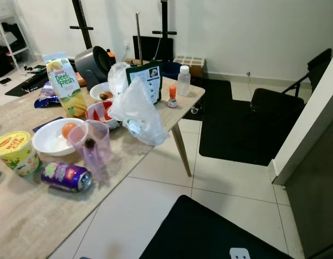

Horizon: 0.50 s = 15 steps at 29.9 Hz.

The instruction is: Restocking fridge

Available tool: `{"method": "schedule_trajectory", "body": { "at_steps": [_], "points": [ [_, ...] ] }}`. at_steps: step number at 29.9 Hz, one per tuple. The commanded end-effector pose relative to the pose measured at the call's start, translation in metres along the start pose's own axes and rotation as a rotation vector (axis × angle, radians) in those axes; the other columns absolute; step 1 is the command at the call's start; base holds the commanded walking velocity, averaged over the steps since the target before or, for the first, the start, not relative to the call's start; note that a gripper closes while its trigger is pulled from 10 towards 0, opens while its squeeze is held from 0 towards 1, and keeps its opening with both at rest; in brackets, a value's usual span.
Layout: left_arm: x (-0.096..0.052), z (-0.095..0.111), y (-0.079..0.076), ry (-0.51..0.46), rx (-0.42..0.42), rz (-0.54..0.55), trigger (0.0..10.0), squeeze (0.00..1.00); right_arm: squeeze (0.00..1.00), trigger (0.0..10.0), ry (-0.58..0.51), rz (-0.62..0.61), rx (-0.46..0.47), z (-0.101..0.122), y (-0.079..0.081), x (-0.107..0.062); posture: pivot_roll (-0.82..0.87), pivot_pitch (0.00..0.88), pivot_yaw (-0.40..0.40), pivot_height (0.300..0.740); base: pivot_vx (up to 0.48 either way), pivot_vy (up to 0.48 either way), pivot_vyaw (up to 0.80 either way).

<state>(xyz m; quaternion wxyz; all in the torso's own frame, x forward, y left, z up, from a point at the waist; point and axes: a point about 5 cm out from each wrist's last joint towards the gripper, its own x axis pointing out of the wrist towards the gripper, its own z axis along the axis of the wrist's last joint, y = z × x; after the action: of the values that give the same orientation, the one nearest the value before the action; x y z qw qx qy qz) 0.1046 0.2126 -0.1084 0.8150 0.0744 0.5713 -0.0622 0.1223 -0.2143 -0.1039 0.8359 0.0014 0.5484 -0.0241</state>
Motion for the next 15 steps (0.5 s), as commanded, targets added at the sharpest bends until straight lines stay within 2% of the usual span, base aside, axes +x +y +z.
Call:
{"method": "schedule_trajectory", "body": {
  "at_steps": [1, 5, 15],
  "points": [
    [0.0004, -0.0029, -0.0041, 0.01, 0.005, -0.009, 10.0, 0.0, 0.0, 10.0, -0.006, 0.005, 0.008, 0.0009, 0.0006, 0.0001, 0.11, 0.0, 0.003, 0.74, 0.0, 0.0, 0.0],
    [0.0005, -0.0023, -0.0043, 0.008, 0.003, -0.009, 10.0, 0.0, 0.0, 10.0, -0.007, 0.007, 0.008, 0.0014, 0.0008, 0.0002, 0.12, 0.0, 0.002, 0.74, 0.0, 0.0, 0.0],
    [0.0005, -0.0029, -0.0046, 0.01, 0.007, -0.008, 10.0, 0.0, 0.0, 10.0, -0.008, 0.013, 0.009, 0.0014, 0.0009, 0.0001, 0.11, 0.0, 0.002, 0.74, 0.0, 0.0, -0.8]
  ]
}}
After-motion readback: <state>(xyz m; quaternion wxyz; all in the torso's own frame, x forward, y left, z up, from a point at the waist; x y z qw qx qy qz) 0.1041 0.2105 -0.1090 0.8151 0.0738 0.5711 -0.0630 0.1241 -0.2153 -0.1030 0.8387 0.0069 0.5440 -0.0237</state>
